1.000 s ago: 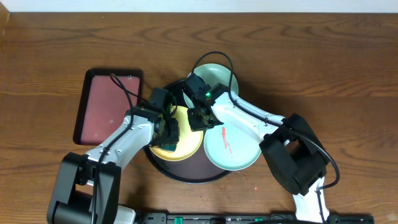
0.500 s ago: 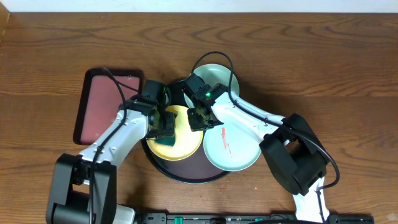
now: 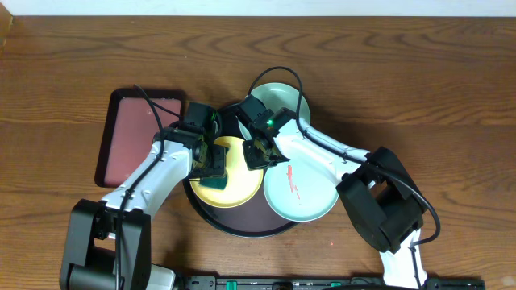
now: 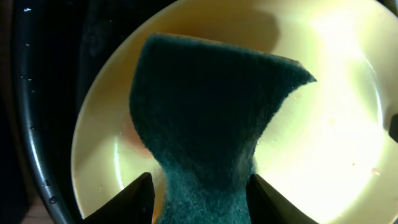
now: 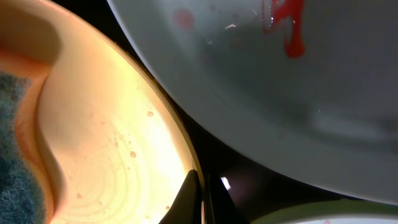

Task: Clean dirty plates on tray and stack at the side
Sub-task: 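Scrub the yellow plate surface with the sponge in the left gripper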

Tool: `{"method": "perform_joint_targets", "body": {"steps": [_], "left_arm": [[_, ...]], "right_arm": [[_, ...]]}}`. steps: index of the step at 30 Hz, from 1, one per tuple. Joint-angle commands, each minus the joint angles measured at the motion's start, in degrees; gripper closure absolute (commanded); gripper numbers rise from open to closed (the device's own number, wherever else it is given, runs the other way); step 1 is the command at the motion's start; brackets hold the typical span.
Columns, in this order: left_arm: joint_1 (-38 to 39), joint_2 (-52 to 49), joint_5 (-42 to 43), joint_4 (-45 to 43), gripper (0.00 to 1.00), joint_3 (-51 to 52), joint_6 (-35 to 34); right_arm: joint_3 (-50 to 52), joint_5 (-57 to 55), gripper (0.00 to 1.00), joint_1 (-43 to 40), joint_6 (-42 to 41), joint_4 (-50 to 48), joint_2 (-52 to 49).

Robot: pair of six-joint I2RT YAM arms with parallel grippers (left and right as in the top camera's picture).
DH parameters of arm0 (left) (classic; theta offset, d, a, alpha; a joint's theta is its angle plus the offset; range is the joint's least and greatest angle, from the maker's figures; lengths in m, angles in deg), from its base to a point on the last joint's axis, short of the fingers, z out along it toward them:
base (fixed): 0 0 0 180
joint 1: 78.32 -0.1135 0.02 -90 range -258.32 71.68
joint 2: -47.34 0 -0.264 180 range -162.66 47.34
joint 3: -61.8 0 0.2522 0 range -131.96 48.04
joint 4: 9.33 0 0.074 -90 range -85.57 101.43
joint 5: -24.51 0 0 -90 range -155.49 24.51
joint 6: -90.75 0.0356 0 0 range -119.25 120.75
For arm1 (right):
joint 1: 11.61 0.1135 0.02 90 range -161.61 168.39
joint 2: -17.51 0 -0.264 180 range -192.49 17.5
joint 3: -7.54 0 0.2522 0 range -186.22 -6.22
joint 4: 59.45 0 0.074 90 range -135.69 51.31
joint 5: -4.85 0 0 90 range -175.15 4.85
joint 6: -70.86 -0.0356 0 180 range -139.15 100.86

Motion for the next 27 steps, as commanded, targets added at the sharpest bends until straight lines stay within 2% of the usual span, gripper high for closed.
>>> {"method": "perform_joint_targets", "body": {"steps": [1, 8, 11, 12, 13, 23, 27], "left_arm": [[-0.3, 0.0, -2.0, -0.4, 0.64, -1.5, 1.3], [1.6, -0.5, -2.2, -0.9, 0.73, 0.7, 1.2], [2.2, -0.5, -2.7, -0.8, 0.81, 1.5, 1.2], [2.2, -0.5, -2.7, -0.7, 0.89, 1.6, 1.2], [2.2, -0.5, -2.7, -0.6, 0.92, 1.6, 0.9], [2.2, -1.8, -4.6, -1.7, 0.93, 3.5, -0.3], [2.2, -0.5, -4.5, 3.4, 0.92, 1.9, -3.9]], "right_arm": [[-0.9, 0.0, 0.99, -0.5, 0.2, -0.4, -1.1], [-0.9, 0.0, 0.99, -0.5, 0.2, -0.4, -1.1], [-0.9, 0.0, 0.99, -0.5, 0.2, -0.4, -1.1], [-0.9, 0.0, 0.99, -0.5, 0.2, -0.4, -1.1], [-0.9, 0.0, 0.99, -0.5, 0.2, -0.4, -1.1], [-0.9, 0.0, 0.99, -0.5, 0.2, -0.4, -1.1], [-0.9, 0.0, 0.99, -0.5, 0.4, -0.4, -1.1]]}}
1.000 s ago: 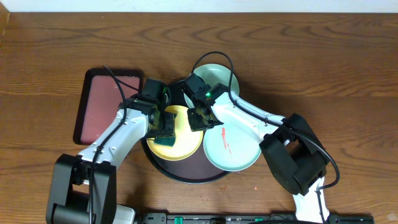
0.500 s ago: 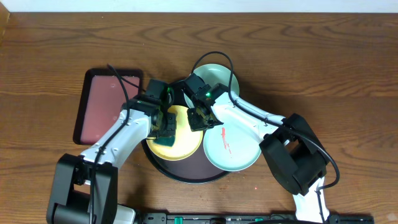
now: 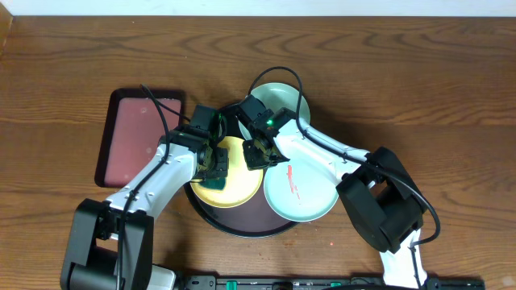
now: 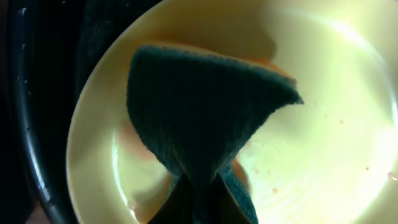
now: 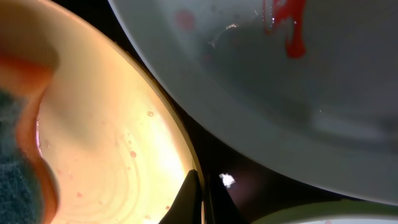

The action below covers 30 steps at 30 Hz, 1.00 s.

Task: Clean dirty plates on tray and stack at the side
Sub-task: 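Scrub the yellow plate surface with the sponge in the left gripper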

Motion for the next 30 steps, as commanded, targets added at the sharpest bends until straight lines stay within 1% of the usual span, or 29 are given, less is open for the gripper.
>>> {"method": "perform_joint_targets", "body": {"steps": [1, 4, 8, 15, 17, 20, 23, 25, 28, 30], "left_arm": [[0.1, 0.1, -1.6, 5.8, 0.93, 0.0, -3.9], [0.1, 2.4, -1.6, 9.3, 0.93, -1.3, -6.9], [0.1, 3.5, -1.6, 9.4, 0.93, -1.3, -13.4], [0.2, 1.4, -1.5, 2.6, 0.93, 0.9, -15.2], [0.2, 0.5, 0.0, 1.6, 0.93, 1.0, -15.2], [0.2, -0.1, 6.9, 1.4, 0.93, 1.0, -14.4], [0.2, -0.1, 17.1, 1.2, 0.92, 1.0, -9.8], [0.2, -0.1, 19.5, 1.2, 0.93, 1.0, -8.3], [0.1, -0.1, 16.7, 0.4, 0.93, 1.0, -7.4], [0.1, -0.1, 9.6, -0.8, 0.92, 1.0, -7.6]], "right_arm": [[-0.9, 0.0, 0.99, -0.5, 0.4, -0.3, -1.0], [-0.9, 0.0, 0.99, -0.5, 0.4, -0.3, -1.0], [-0.9, 0.0, 0.99, -0.5, 0.4, -0.3, -1.0], [-0.9, 0.0, 0.99, -0.5, 0.3, -0.3, -1.0], [-0.9, 0.0, 0.99, -0.5, 0.3, -0.3, -1.0], [-0.9, 0.0, 0.99, -0.6, 0.3, -0.3, -1.0], [-0.9, 0.0, 0.99, -0.6, 0.3, -0.3, -1.0], [-0.9, 0.0, 0.99, -0.6, 0.3, -0.3, -1.0], [-0.9, 0.0, 0.99, -0.6, 0.3, -0.3, -1.0], [-0.9, 0.0, 0.99, -0.6, 0.3, -0.3, -1.0]]}}
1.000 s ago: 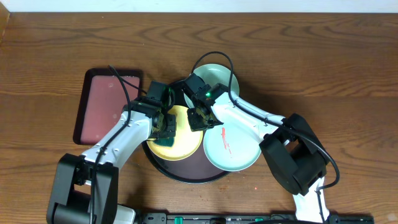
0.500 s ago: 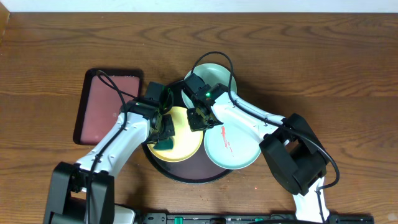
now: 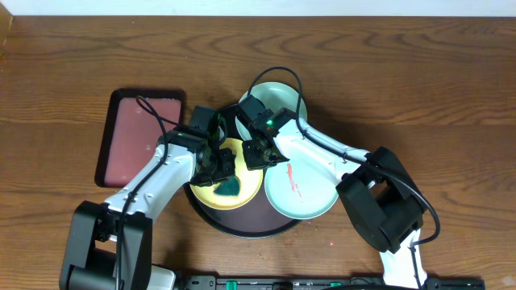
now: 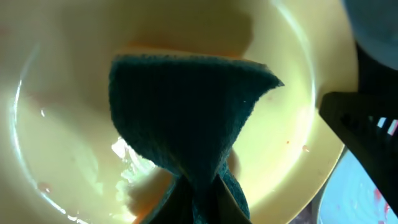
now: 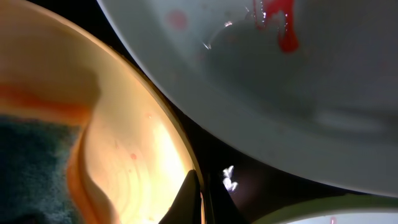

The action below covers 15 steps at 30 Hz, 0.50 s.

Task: Clean dirty plates on tray and stack at the side
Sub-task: 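Scrub the yellow plate surface with the sponge in the left gripper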

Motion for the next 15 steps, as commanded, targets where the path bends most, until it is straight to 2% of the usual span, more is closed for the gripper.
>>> {"method": "perform_joint_targets", "body": {"steps": [1, 4, 7, 10, 15], "left_arm": [[0.2, -0.7, -7.1, -1.4, 0.93, 1.0, 1.1], [0.2, -0.7, -22.7, -1.7, 0.92, 1.0, -3.0], [0.2, -0.7, -31.6, -1.4, 0.93, 1.0, -4.7], [0.3, -0.7, -31.5, -0.1, 0.93, 1.0, -6.1], [0.6, -0.7, -20.8, 4.3, 0.93, 1.0, -6.2]], "right_arm": [[-0.9, -0.2, 0.99, -0.6, 0.2, -0.1, -1.0], [-0.9, -0.2, 0.99, -0.6, 0.2, 0.0, -1.0], [-0.9, -0.2, 0.99, -0.6, 0.2, 0.0, -1.0], [-0.9, -0.2, 0.99, -0.6, 0.2, 0.0, -1.0], [-0.9, -0.2, 0.99, -0.6, 0.2, 0.0, -1.0]]}}
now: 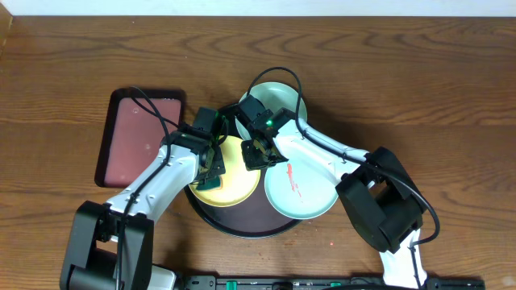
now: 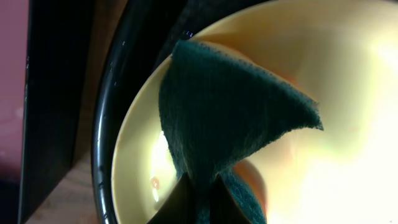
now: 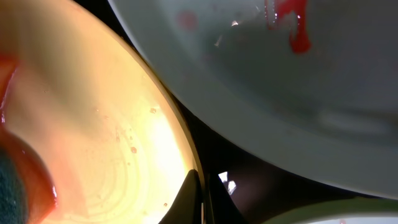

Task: Clean dirty plates on tray and stack at the side
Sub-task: 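Scrub the yellow plate surface with the sponge in the left gripper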

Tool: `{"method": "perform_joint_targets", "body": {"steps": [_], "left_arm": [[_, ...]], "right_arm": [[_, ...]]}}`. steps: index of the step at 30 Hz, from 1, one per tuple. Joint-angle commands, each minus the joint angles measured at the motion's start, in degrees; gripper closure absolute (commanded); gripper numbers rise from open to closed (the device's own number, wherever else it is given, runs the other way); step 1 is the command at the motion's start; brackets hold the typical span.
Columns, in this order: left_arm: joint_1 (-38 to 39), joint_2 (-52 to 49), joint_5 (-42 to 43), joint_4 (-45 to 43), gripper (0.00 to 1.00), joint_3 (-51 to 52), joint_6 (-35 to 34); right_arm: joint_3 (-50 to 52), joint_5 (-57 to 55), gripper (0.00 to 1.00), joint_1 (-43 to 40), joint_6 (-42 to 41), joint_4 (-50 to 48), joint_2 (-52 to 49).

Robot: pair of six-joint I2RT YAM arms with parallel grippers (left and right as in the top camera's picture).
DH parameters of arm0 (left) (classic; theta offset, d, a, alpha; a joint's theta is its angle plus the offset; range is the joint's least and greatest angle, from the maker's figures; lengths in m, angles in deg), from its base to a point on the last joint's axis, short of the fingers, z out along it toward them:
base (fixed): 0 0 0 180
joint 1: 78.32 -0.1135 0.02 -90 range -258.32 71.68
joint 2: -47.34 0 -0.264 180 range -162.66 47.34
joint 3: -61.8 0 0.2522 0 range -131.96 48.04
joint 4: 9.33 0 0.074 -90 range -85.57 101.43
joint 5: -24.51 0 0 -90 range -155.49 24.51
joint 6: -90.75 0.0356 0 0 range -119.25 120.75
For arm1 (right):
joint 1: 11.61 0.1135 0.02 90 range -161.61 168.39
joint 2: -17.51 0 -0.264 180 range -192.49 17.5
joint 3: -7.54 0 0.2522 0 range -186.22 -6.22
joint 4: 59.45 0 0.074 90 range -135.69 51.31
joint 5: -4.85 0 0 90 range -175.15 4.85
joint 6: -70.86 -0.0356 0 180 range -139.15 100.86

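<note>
A yellow plate (image 1: pixel 236 184) lies in the round black tray (image 1: pixel 242 226). My left gripper (image 2: pixel 202 194) is shut on a dark green sponge (image 2: pixel 230 121), which presses on the plate's left part near the tray's rim (image 2: pixel 106 155). In the overhead view the left gripper (image 1: pixel 211 161) is over the plate's left side. My right gripper (image 3: pixel 200 194) is shut on the yellow plate's right rim (image 3: pixel 180 134); from overhead the right gripper (image 1: pixel 252 153) is at the plate's upper right. A pale green plate (image 1: pixel 305 193) with a red smear (image 3: pixel 292 25) lies to the right.
A second pale green plate (image 1: pixel 284 101) sits at the back under the right arm's cable. A rectangular red-brown tray (image 1: pixel 133 137) lies on the wooden table to the left. Wet orange smears (image 3: pixel 28 168) show on the yellow plate.
The left gripper with the sponge has moved from the plate's middle-right, close to the right gripper, to the plate's left edge by the tray rim. The right gripper stays on the rim.
At first the left jaws stood open around the sponge on the yellow plate's left part. Then they were shut on it. Then the sponge was across the plate near the right gripper, and now it is back at the left. The right gripper held the rim throughout.
</note>
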Motion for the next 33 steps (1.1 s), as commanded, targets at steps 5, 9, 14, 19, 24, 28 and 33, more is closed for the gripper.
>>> {"method": "perform_joint_targets", "body": {"steps": [5, 9, 14, 19, 24, 28, 33], "left_arm": [[-0.5, -0.7, 20.0, 2.7, 0.93, 0.9, 4.3], [-0.6, -0.7, 27.2, -1.9, 0.93, 0.9, 8.7], [-0.6, -0.7, 17.4, -6.0, 0.93, 0.9, 6.9], [-0.6, -0.7, -5.8, -3.9, 0.93, 0.9, -0.1], [-0.5, -0.7, -10.6, 0.5, 0.93, 0.9, -2.8], [-0.5, -0.7, -2.3, 3.0, 0.93, 0.9, -1.6], [-0.6, -0.6, 10.2, 2.3, 0.92, 0.7, 6.4]], "right_arm": [[-0.9, -0.8, 0.99, -0.6, 0.2, 0.4, -1.0], [-0.9, -0.8, 0.99, -0.6, 0.2, 0.4, -1.0], [-0.9, -0.8, 0.99, -0.6, 0.2, 0.4, -1.0], [-0.9, -0.8, 0.99, -0.6, 0.2, 0.4, -1.0], [-0.9, -0.8, 0.99, -0.6, 0.2, 0.4, -1.0], [-0.9, -0.8, 0.99, -0.6, 0.2, 0.4, -1.0], [-0.8, -0.7, 0.99, -0.6, 0.2, 0.6, -1.0]]}}
